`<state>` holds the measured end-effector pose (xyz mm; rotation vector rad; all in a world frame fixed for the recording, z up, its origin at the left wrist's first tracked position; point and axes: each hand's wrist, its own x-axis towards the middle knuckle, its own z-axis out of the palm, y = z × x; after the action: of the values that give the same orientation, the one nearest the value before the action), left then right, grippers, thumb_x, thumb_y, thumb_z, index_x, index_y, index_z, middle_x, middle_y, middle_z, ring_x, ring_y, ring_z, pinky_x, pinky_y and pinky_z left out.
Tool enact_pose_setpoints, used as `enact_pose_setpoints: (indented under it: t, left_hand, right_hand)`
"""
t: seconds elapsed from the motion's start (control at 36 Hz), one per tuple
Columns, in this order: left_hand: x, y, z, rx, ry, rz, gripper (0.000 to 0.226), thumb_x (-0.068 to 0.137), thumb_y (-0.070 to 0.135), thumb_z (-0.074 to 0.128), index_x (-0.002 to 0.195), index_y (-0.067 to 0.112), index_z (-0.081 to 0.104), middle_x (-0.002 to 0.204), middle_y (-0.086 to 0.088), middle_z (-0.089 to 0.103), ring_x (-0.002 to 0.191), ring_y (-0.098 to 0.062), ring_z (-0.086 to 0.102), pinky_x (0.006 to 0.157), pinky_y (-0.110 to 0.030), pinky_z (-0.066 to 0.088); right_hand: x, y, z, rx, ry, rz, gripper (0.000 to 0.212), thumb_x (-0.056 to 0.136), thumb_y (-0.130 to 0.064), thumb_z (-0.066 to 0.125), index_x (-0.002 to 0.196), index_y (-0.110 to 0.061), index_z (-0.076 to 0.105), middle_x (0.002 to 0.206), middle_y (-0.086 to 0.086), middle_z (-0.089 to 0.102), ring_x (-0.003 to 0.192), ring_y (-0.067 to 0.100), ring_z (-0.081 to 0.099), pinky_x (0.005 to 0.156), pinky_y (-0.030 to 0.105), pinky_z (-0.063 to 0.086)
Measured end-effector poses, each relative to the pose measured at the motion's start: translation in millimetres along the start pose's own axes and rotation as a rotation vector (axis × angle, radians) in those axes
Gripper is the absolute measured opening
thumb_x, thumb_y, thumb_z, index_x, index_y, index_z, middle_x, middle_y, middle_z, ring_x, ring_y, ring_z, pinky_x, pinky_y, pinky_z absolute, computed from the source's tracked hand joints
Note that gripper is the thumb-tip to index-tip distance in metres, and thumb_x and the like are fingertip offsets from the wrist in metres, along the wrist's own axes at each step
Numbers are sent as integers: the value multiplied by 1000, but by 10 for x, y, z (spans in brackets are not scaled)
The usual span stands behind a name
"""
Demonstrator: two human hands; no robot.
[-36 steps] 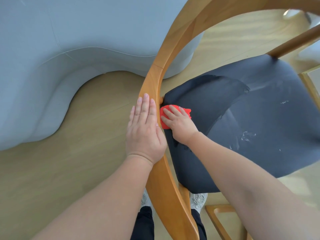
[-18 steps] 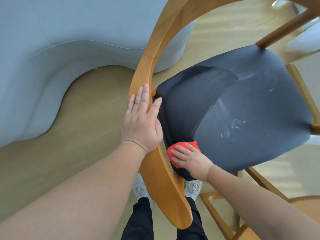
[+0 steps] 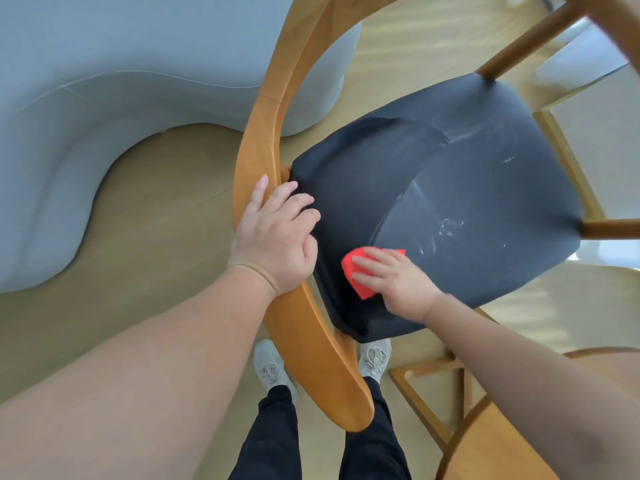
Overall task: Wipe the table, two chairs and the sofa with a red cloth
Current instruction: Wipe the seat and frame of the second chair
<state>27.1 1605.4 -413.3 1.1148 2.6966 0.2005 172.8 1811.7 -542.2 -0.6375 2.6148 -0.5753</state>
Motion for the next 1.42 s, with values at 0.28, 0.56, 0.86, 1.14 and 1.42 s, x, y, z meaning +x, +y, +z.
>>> enact_pose_setpoints:
  t: [0.28, 0.56, 0.86, 1.14, 1.42]
  left_hand:
    - [2, -8, 11, -27, 66, -5, 36, 79, 18, 37, 92, 12, 71, 99, -1, 68, 112, -26, 55, 117, -46, 14]
    - [-16, -8, 26, -5, 47, 43, 37, 80, 20, 37, 94, 14, 71, 104, -2, 67, 113, -27, 54, 116, -49, 12]
    - [-18, -10, 69, -4, 93, 75, 35, 80, 19, 36, 92, 14, 68, 99, 1, 66, 105, -25, 55, 115, -46, 10]
    - [55, -9, 64, 90, -2, 241, 49, 82, 27, 25, 97, 14, 69, 96, -3, 68, 96, -26, 58, 116, -43, 14]
    - [80, 30, 45, 195, -46, 184, 49, 82, 29, 24, 95, 18, 70, 76, 1, 68, 74, -24, 56, 102, -39, 28]
  right_hand:
    - [760, 459, -424, -17, 2, 362, 66, 76, 5, 56, 139, -14, 48, 151, 11, 36, 139, 37, 29, 110, 53, 29]
    - [-75, -191, 304, -13, -65, 410, 76, 61, 7, 79, 131, -16, 60, 140, 10, 53, 130, 38, 47, 106, 54, 34]
    - [-666, -899, 722, 109, -190, 587, 71, 98, -7, 50, 154, -29, 13, 162, -3, 5, 149, 24, -5, 113, 36, -10]
    - [-645, -958, 617, 77, -65, 639, 69, 91, -5, 62, 150, -25, 32, 158, 2, 24, 147, 29, 15, 118, 44, 18]
    - [-363, -750, 443, -43, -43, 492, 75, 59, -7, 90, 128, -19, 62, 137, 11, 55, 128, 39, 48, 99, 55, 43]
